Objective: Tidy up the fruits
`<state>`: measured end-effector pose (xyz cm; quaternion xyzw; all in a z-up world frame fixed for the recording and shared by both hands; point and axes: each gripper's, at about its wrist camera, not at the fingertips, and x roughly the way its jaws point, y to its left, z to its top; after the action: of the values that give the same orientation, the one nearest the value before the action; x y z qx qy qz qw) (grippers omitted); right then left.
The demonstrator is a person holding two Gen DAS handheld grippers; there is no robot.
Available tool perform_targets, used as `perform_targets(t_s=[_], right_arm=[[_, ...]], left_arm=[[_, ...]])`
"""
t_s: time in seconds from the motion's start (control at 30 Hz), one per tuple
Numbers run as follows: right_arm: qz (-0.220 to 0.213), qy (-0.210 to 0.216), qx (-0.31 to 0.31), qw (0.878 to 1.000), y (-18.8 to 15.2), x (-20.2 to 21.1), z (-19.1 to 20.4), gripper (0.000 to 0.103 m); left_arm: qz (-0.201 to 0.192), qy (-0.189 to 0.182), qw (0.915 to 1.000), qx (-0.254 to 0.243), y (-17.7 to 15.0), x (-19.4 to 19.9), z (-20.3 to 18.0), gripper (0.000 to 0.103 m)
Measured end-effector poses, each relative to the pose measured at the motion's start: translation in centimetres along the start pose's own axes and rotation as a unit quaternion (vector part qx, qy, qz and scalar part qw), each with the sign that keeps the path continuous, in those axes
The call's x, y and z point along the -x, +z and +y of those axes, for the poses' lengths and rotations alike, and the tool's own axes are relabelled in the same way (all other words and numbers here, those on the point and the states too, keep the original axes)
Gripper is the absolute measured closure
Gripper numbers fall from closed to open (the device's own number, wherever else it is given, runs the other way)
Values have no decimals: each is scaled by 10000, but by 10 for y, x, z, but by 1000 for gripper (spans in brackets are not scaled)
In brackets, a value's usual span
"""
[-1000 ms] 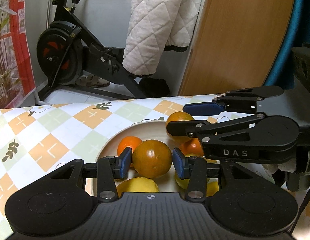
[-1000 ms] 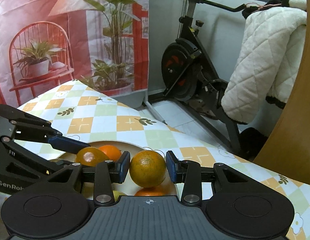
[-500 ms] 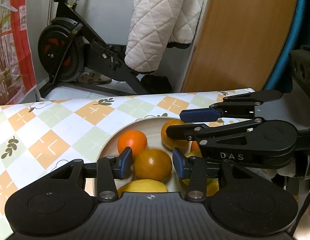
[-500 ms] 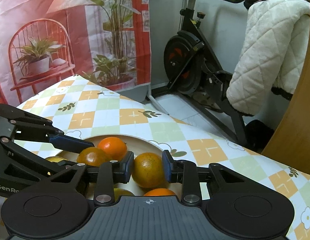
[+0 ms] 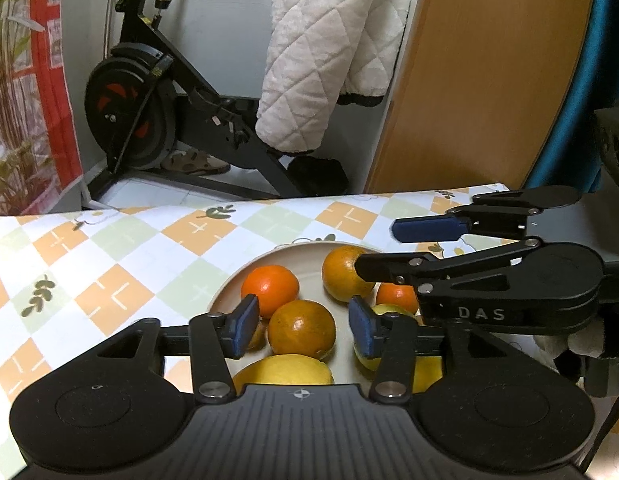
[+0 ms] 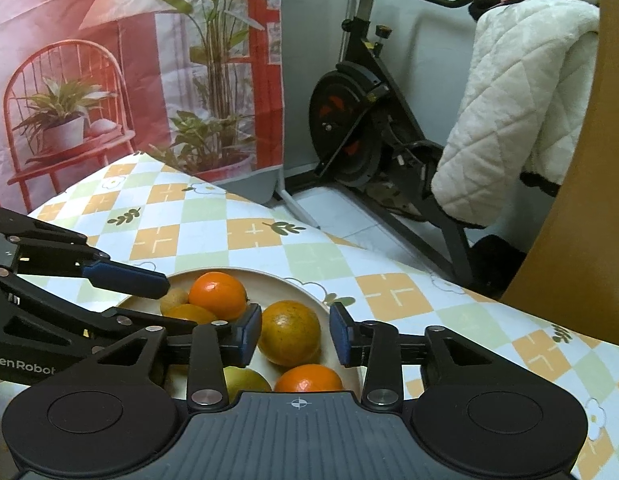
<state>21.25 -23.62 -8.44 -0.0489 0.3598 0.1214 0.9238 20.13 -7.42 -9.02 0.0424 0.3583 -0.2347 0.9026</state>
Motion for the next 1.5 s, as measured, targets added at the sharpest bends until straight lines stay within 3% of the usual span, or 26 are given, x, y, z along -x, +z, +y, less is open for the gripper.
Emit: perform_targets(t_s=[0.2,0.33,0.63,0.83,1.27,1.5], right_arm=[[-45,-102,-156,9998,1,22,3,39],[-54,-186,-393,9990,1,40,6,27],[-296,-470,-923,9942,-6,91,20,0],[-347,-772,-1059,9908,-13,124,39,1],[-606,-858,-1454,9838,-19,200,73,1],[-686,-984,-1563,9804,-21,224,78,1]], left_arm=[[-120,189,9997,59,1,20,0,40],[-291,445,9985,103,1,37,-1,30],[-681,1209,9903,4,1,89,-19,22],[-888,1331,9871,-4,-2,124,-27,15],[-1125,1666,9794,201,-10,194,-38,15],[-1181,1646,9789,259,-13,213,-45,15]])
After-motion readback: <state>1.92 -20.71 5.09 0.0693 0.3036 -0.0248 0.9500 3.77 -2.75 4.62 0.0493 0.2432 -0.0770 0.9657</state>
